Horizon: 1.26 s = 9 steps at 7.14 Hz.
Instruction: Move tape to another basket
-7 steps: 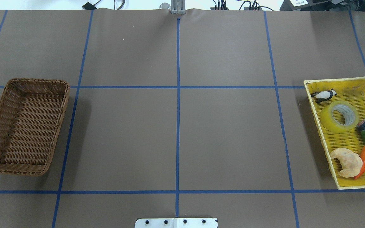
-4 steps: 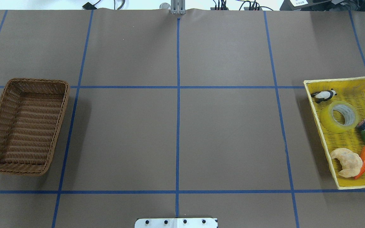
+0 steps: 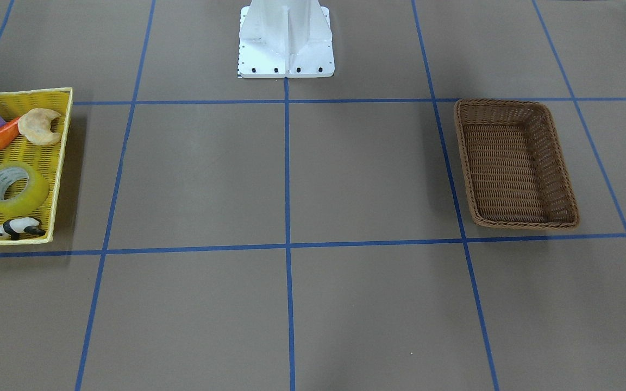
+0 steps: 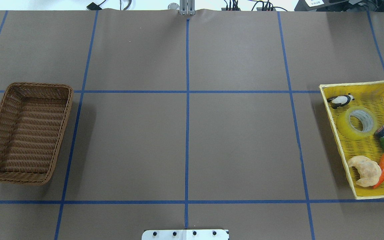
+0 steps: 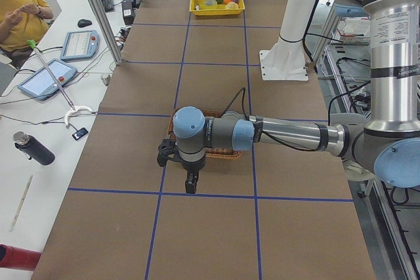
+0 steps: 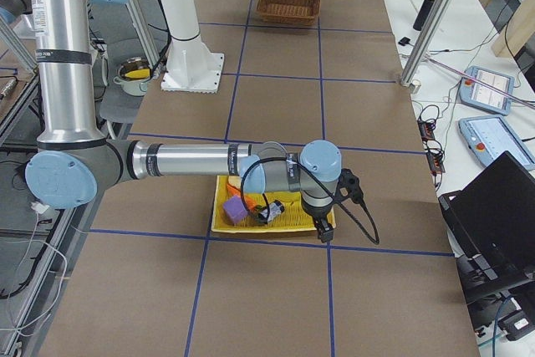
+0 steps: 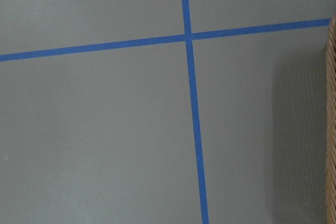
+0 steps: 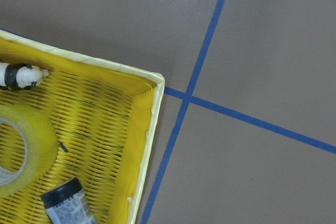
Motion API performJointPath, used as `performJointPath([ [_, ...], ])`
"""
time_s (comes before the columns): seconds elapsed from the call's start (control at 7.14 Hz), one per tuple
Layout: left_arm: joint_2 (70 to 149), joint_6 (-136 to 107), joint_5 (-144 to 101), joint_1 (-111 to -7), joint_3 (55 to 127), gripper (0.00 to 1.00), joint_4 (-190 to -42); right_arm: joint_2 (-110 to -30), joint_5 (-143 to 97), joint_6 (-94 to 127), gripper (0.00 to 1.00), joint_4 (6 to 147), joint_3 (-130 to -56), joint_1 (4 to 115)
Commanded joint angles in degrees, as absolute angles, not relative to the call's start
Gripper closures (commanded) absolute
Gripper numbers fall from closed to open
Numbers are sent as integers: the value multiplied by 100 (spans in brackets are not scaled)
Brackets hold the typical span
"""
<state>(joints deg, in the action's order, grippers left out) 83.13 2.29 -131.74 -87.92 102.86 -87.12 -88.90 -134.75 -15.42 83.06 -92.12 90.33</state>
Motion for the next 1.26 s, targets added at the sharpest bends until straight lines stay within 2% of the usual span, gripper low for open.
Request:
performJointPath([
  [0.0, 8332, 237, -13201, -8789, 10283, 2, -8728, -8903, -13526, -1213, 0, 7290, -9255, 8626],
  [0.7, 8341, 237, -13210, -8798, 10301, 2, -8736, -8885, -13448, -434, 0, 7242, -9299, 7158],
  [1.12, 8393, 237, -13210, -8789, 10301, 2, -8736, -8938, -13403, -378, 0, 7242, -9028, 6734],
])
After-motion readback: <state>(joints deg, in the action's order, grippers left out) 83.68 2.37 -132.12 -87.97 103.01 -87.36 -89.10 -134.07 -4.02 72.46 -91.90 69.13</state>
